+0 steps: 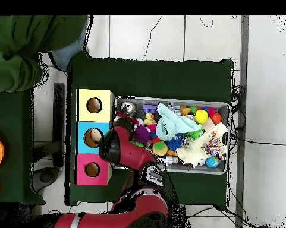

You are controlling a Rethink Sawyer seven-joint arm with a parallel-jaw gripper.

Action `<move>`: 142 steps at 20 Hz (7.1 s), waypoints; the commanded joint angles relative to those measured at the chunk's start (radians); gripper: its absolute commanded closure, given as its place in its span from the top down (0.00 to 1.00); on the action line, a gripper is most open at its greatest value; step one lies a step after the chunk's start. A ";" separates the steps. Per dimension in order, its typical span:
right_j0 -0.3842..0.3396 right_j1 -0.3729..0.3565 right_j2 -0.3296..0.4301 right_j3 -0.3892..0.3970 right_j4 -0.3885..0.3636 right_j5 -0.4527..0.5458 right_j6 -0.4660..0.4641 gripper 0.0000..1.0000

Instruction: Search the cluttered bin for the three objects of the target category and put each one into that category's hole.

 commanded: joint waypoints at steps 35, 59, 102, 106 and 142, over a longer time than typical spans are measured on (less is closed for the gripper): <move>-0.012 -0.116 0.077 0.141 0.089 0.136 0.288 1.00; -0.048 -0.051 0.139 0.098 0.061 0.074 0.352 1.00; -0.039 0.007 0.146 0.013 0.119 0.064 0.372 0.00; -0.053 -0.026 0.151 0.041 0.084 0.081 0.362 0.00; -0.081 0.050 0.189 -0.018 0.131 0.061 0.395 1.00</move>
